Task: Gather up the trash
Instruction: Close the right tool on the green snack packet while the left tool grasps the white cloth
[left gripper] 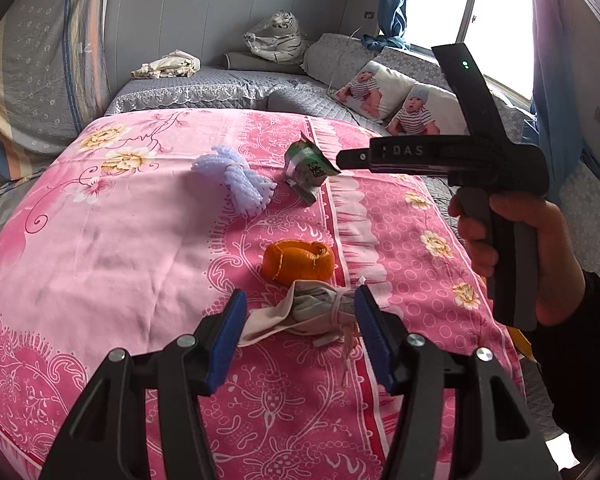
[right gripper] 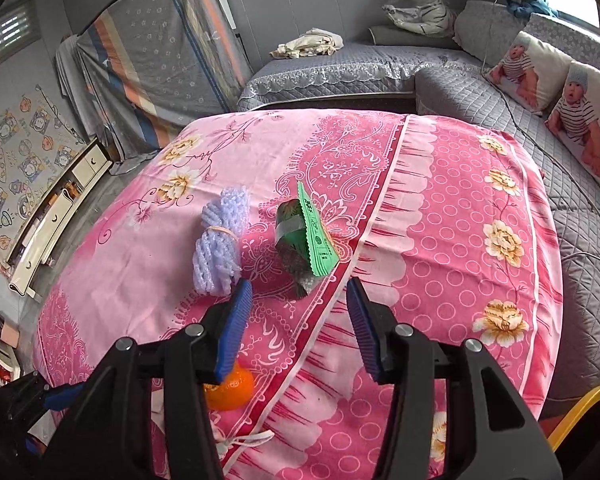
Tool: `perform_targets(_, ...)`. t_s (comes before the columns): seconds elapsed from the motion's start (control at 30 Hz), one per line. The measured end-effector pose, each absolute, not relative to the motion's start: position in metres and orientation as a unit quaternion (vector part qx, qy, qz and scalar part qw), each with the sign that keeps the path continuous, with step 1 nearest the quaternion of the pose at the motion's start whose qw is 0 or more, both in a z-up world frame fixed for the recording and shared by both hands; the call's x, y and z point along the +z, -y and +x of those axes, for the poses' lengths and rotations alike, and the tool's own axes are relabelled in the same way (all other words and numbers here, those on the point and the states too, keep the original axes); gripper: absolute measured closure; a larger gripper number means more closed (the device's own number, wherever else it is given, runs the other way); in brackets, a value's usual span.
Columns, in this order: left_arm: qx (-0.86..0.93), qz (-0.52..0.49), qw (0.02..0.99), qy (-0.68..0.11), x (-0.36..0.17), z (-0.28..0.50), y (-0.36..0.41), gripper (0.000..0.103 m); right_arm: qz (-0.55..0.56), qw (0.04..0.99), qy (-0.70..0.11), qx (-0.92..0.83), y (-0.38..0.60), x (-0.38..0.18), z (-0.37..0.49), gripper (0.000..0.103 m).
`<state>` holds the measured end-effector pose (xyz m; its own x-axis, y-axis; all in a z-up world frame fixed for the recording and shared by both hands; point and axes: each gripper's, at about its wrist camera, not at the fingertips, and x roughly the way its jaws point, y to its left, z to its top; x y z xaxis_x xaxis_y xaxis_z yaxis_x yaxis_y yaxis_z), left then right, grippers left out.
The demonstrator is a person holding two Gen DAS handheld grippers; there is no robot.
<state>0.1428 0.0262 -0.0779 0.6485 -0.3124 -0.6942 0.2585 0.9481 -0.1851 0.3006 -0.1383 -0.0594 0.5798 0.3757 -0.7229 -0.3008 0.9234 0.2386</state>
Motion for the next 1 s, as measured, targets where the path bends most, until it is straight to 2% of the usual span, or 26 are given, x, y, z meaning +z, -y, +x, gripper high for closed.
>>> perform_targets(0.23,-0.161,-0.041,0.900,-0.404,-0.092,0.145,-0.027,0.041,0.038,0.884,-0.427,0.186,0.128,-0.074,0.323,0.050)
perform_targets(0.4,-0.167,-0.040,0.895,-0.411,-0.098,0.148,-0.024,0.040,0.041,0.883,-0.432,0.178,0.127,-0.083,0.337,0.044)
perform_targets(1.0,-0.190,-0.035,0.877,-0.441,-0.120,0.176,0.000,0.040,0.043,0.874,-0.453,0.172,0.121,-0.107,0.365,0.044)
